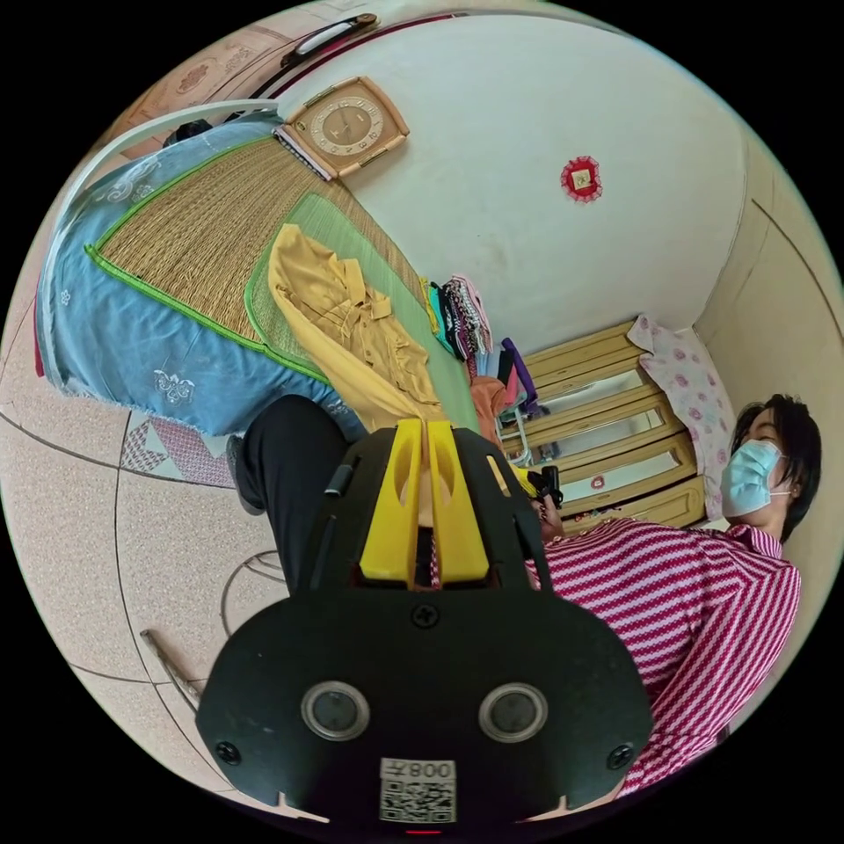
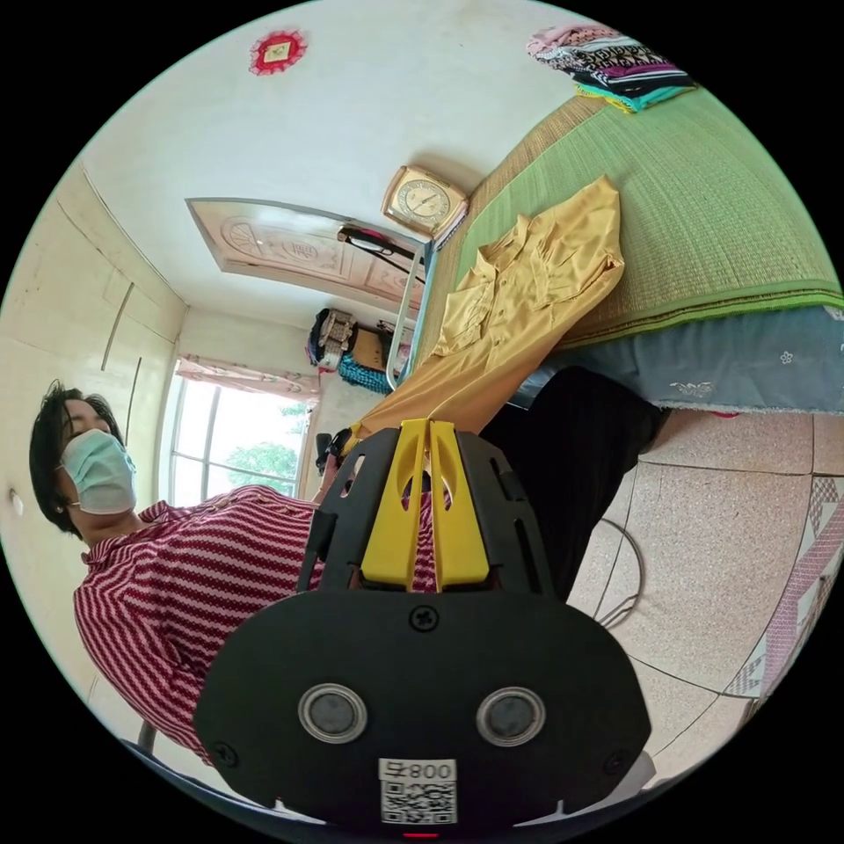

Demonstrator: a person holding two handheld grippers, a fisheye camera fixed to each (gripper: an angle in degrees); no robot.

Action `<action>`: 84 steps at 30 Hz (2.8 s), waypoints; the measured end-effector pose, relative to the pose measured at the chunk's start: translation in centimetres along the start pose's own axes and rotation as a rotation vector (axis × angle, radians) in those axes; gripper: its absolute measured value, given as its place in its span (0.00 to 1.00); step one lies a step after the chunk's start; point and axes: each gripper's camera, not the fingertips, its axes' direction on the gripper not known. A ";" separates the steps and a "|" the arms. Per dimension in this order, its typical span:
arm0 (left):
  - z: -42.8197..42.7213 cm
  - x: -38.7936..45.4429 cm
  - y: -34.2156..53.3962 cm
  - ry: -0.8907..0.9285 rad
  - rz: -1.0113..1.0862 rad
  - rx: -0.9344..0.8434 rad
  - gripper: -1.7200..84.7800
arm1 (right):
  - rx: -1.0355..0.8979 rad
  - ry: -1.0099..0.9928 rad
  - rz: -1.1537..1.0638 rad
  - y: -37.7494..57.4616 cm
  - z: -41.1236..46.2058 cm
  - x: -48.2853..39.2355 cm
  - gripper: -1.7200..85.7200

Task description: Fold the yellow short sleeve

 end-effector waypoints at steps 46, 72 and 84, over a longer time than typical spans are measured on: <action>13.6 -33.0 -41.4 -0.100 -0.026 0.063 0.03 | 0.056 0.113 0.072 -46.3 -5.7 23.5 0.02; 24.6 -54.3 -36.9 -0.246 -0.033 -0.020 0.10 | 0.084 0.164 0.143 -52.3 -7.2 44.9 0.05; 38.4 -62.1 -32.5 -0.214 -0.121 -0.232 0.09 | -0.263 0.197 0.005 -50.8 11.2 46.9 0.06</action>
